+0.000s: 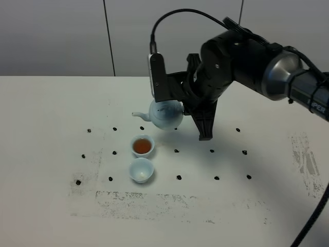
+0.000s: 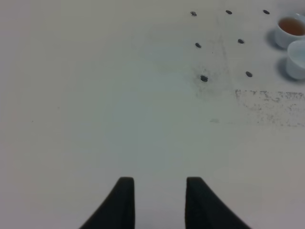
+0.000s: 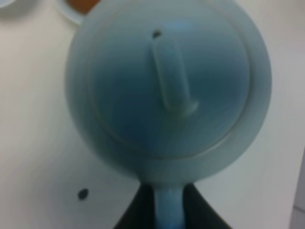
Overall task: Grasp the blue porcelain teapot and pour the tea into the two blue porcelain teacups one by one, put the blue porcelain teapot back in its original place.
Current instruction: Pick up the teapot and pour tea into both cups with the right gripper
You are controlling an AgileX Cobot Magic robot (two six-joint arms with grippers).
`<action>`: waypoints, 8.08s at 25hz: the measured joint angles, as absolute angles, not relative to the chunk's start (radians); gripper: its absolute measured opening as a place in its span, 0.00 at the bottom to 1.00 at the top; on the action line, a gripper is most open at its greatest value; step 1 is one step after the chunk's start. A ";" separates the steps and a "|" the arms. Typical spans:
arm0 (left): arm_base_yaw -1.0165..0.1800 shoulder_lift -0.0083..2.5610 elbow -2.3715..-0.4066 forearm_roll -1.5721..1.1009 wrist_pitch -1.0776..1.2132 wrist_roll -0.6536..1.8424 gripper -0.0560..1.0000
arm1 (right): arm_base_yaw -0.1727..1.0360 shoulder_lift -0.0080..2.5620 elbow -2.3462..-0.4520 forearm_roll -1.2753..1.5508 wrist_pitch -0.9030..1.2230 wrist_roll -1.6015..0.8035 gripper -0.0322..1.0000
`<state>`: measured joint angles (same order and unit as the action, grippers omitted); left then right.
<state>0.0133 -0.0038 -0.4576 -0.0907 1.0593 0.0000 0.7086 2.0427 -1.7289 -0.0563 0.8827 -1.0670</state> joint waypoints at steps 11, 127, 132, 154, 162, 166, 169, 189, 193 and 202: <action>0.013 -0.004 -0.458 -0.091 1.059 0.000 0.33 | 0.663 1.972 -1.479 0.140 0.678 -0.576 0.06; 0.013 -0.004 -0.458 -0.091 1.059 0.000 0.33 | 0.908 2.034 -1.520 -0.596 0.841 -0.950 0.06; 0.013 -0.004 -0.458 -0.091 1.059 0.000 0.33 | 0.911 2.034 -1.520 -0.606 0.847 -0.950 0.06; 0.013 -0.004 -0.458 -0.091 1.059 0.000 0.33 | 0.945 2.034 -1.550 -0.700 0.889 -0.949 0.06; 0.013 -0.004 -0.458 -0.091 1.059 0.000 0.33 | 0.961 2.034 -1.550 -0.720 0.889 -0.949 0.06; 0.013 -0.004 -0.458 -0.091 1.059 0.000 0.33 | 0.963 2.034 -1.550 -0.730 0.890 -0.949 0.06; 0.013 -0.004 -0.458 -0.091 1.059 0.000 0.33 | 0.967 2.034 -1.550 -0.745 0.891 -0.949 0.06; 0.013 -0.004 -0.458 -0.091 1.059 0.000 0.33 | 0.973 2.037 -1.550 -0.773 0.891 -0.949 0.06; 0.013 -0.004 -0.458 -0.091 1.059 0.000 0.33 | 0.979 2.037 -1.550 -0.776 0.891 -0.949 0.06; 0.013 -0.004 -0.458 -0.091 1.059 0.000 0.33 | 0.981 2.037 -1.550 -0.801 0.888 -0.949 0.06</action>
<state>0.0133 -0.0038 -0.4576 -0.0907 1.0593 0.0000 0.9811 2.0366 -1.5498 -0.8014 0.8885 -0.9495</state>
